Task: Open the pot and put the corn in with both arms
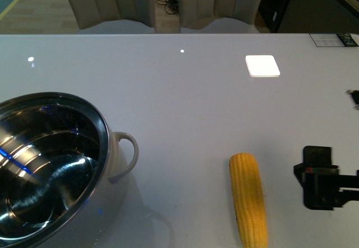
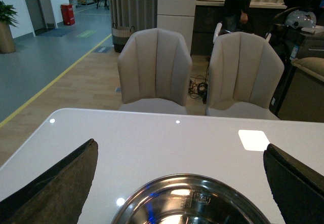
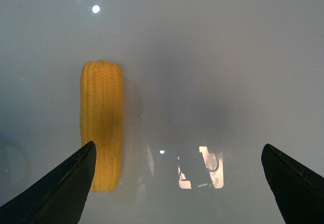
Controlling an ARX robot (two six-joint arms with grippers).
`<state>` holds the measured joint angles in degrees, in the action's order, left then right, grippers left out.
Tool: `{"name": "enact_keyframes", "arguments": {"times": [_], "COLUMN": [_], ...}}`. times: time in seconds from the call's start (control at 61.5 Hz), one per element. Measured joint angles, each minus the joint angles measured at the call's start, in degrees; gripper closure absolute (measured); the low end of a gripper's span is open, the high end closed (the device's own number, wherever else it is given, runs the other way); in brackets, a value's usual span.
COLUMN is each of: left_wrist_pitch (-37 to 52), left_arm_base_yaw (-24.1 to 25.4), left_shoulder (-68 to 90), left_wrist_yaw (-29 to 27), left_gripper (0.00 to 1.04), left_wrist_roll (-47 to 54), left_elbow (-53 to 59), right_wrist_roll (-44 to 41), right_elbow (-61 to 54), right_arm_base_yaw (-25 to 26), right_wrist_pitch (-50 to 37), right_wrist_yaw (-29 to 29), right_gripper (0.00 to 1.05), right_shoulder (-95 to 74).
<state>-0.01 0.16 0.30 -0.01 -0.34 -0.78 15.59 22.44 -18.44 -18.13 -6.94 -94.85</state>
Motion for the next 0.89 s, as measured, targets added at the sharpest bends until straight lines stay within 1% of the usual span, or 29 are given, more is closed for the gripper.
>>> {"name": "enact_keyframes", "arguments": {"times": [0.114, 0.358, 0.569, 0.894], "left_wrist_pitch": [0.00, 0.00, 0.00, 0.00], "left_arm_base_yaw": [0.00, 0.00, -0.02, 0.00], "left_shoulder": [0.00, 0.00, 0.00, 0.00], "left_wrist_yaw": [0.00, 0.00, 0.02, 0.00], "left_gripper": [0.07, 0.07, 0.07, 0.07], "left_wrist_roll": [0.00, 0.00, 0.00, 0.00], "left_elbow": [0.00, 0.00, 0.00, 0.00], "right_wrist_roll": [-0.31, -0.85, -1.44, -1.42], "right_elbow": [3.26, 9.90, 12.83, 12.90], "right_arm_base_yaw": [-1.53, -5.01, -6.95, -8.39], "right_wrist_pitch": [-3.17, -5.42, -4.98, -4.33], "right_wrist_yaw": [1.64, 1.84, 1.62, 2.51], "right_gripper": [0.09, 0.09, 0.09, 0.09], "right_shoulder": [-8.48, -19.93, -24.76, -27.54]}}
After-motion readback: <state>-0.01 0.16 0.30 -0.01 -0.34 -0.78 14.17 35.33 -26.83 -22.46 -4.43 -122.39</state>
